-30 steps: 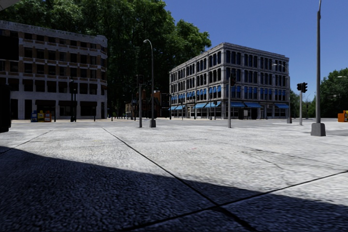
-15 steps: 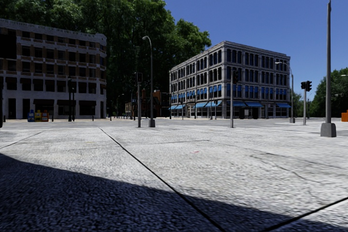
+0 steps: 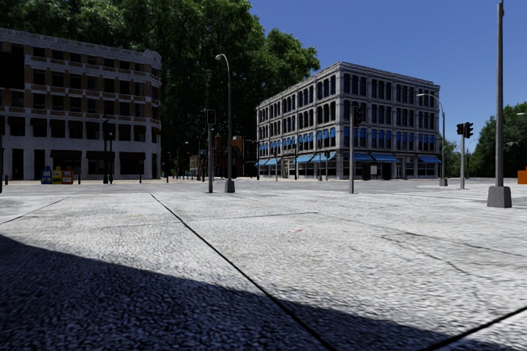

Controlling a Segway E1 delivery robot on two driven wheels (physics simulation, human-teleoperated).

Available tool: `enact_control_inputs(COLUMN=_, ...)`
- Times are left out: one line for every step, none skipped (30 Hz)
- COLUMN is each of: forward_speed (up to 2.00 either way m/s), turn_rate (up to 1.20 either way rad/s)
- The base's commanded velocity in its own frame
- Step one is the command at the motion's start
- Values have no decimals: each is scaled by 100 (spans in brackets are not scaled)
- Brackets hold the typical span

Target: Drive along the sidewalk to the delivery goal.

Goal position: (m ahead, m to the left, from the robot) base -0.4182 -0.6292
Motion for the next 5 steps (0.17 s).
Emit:
enact_control_inputs(forward_speed=0, turn_rate=0)
enact_control_inputs(forward_speed=0, turn_rate=0)
enact_control_inputs(forward_speed=0, turn_rate=0)
enact_control_inputs(forward_speed=0, turn_rate=0)
enact_control_inputs(forward_speed=0, turn_rate=0)
